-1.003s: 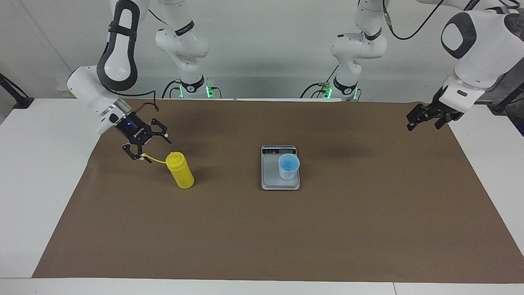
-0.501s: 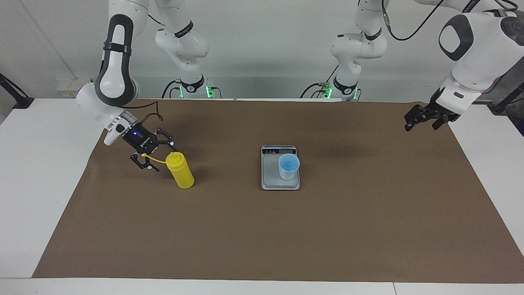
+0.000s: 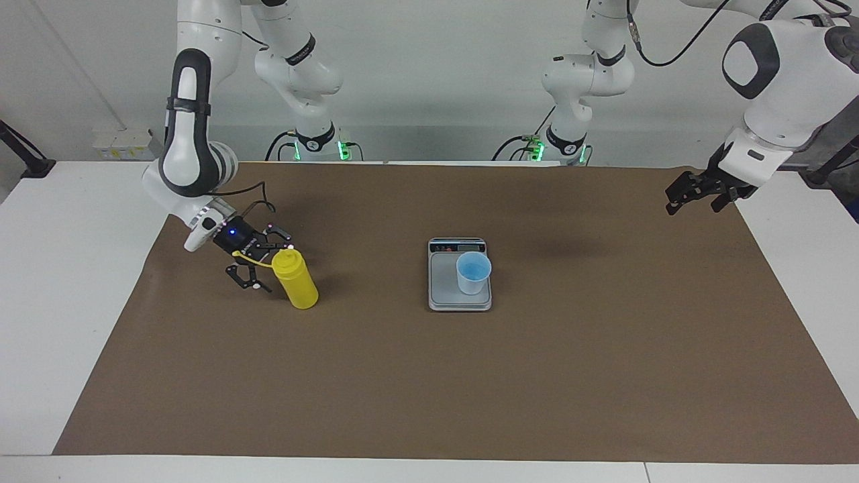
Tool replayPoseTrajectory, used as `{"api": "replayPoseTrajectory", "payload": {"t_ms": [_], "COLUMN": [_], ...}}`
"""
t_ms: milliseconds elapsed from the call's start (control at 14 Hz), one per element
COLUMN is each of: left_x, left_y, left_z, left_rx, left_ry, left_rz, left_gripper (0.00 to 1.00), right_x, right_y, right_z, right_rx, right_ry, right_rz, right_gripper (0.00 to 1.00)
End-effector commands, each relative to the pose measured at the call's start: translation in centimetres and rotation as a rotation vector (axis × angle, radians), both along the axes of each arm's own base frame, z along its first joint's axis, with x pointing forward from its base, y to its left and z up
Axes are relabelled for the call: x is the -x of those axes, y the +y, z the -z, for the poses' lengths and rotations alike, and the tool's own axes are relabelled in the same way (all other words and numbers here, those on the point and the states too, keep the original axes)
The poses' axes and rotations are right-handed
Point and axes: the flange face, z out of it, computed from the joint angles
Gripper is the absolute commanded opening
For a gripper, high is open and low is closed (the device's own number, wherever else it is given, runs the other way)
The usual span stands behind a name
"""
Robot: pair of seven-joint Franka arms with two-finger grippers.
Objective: Pour seasoning into cup on scale with both arms
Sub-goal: 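Reach the right gripper to the yellow bottle and grasp it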
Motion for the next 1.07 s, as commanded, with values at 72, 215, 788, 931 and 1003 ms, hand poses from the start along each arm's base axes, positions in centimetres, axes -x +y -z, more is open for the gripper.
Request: {"api": "replayPoseTrajectory", "payload": {"t_ms": [72, 215, 788, 931, 1003], "left_x": [0.6, 0.6, 0.6, 0.6, 0.6], "left_y": [0.2, 0.2, 0.2, 0.2, 0.2], "left_z": [-0.2, -0.2, -0.2, -0.2, -0.2], "left_rx": [0.000, 0.000, 0.002, 0.000, 0.001], "left_ry": [-0.019, -0.019, -0.017, -0.019, -0.017], "left_rz": [-0.001, -0.001, -0.001, -0.001, 0.000], "left_gripper": [1.00, 1.00, 1.00, 1.00, 1.00], "right_x": [-0.4, -0.6, -1.5, -1.7, -1.8], "right_y": [1.3, 1.8, 2.5, 2.8, 2.8], "right_z": [2.3, 2.2, 1.5, 1.3, 1.3], "right_rx": [-0.081, -0.083, -0.110, -0.111, -0.111], "right_ry": [-0.031, -0.035, -0.035, -0.033, -0.031], "right_rz": [0.013, 0.005, 0.027, 0.025, 0.028], "right_gripper": [1.00, 1.00, 1.00, 1.00, 1.00]}}
